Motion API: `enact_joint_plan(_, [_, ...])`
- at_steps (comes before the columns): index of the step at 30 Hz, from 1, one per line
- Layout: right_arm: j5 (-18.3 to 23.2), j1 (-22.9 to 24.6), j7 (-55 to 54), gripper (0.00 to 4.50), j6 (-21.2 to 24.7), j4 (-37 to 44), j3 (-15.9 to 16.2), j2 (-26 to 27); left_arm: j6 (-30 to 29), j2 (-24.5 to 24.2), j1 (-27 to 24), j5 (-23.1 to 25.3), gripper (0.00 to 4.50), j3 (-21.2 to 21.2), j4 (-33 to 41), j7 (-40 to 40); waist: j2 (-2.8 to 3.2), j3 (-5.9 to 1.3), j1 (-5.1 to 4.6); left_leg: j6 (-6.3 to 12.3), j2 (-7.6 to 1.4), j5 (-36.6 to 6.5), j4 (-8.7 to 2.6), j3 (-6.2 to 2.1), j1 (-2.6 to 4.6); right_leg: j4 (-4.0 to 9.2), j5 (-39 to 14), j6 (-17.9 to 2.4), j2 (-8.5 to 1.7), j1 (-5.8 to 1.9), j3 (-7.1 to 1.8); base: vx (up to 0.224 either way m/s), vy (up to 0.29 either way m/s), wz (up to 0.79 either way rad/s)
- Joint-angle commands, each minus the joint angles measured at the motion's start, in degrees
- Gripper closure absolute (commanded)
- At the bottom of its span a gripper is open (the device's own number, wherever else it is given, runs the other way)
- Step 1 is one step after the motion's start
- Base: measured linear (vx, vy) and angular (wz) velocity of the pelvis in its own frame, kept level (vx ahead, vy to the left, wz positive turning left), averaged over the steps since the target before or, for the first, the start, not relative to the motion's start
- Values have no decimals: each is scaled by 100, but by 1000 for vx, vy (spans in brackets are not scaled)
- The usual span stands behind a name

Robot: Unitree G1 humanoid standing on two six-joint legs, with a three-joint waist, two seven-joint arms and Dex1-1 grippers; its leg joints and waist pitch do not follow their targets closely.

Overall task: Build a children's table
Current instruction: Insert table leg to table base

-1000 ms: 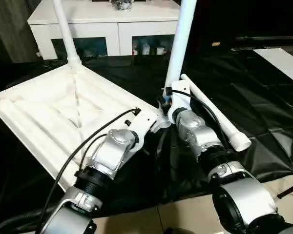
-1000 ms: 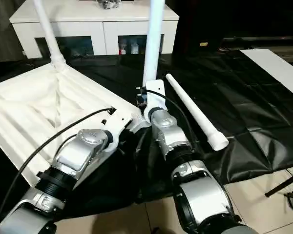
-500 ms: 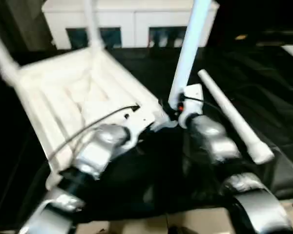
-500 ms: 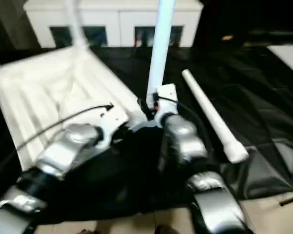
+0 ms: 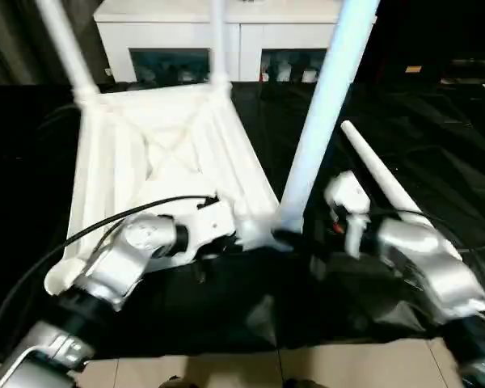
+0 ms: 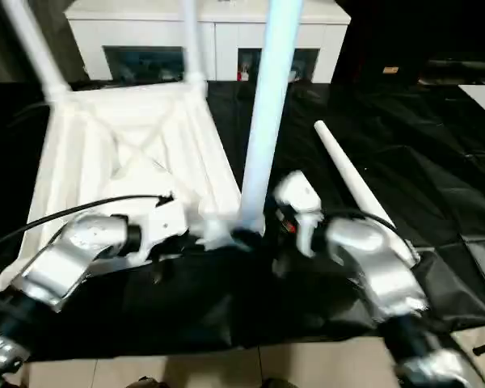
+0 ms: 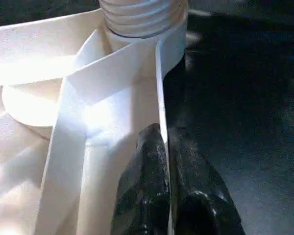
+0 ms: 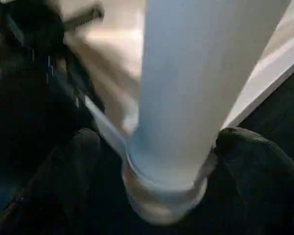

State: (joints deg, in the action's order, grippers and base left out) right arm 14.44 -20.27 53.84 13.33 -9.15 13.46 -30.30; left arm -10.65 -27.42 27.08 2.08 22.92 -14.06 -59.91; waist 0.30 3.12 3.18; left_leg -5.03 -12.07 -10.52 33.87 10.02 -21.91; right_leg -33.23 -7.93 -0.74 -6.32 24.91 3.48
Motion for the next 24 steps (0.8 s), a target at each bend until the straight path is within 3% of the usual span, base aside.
enact_joint_plan(1, [-155,-2,26,25,-26,-1,94,-63,286,-30,105,-21,450,-3,324,-62,17,-410,-17,164,-52,-1519,-433,55,109,292,-1334,-1017,-72,-356,-145,0,0,0])
enact_joint_plan(4, [-212,-69,-150,25,-21,-196,25,31,373,-51,100,-6,450,1,267,-60,-16,-429,-10,204,-49,-1380,-413,61,103,285,-1336,-1026,-73,-347,-144,0,0,0])
enact_joint_plan(11, [-156,-162,-106,72,-80,-457,-51,219,438,-30,76,-10,450,-28,245,-88,-3,-469,-2,376,-39,-899,-360,61,77,190,-657,-1239,-62,-375,-138,0,0,0])
enact_joint_plan(19, [-17,-186,-19,139,-176,-664,-152,433,501,-49,66,-4,450,-23,224,-109,9,-455,2,292,-42,-1198,-365,56,89,207,-942,-1213,-68,-368,-137,0,0,0])
enact_joint_plan(24, [-33,-165,35,171,-268,-763,-148,503,511,-71,43,10,450,-12,234,-132,5,-452,6,289,-37,-1171,-354,56,80,198,-942,-1210,-65,-365,-140,0,0,0])
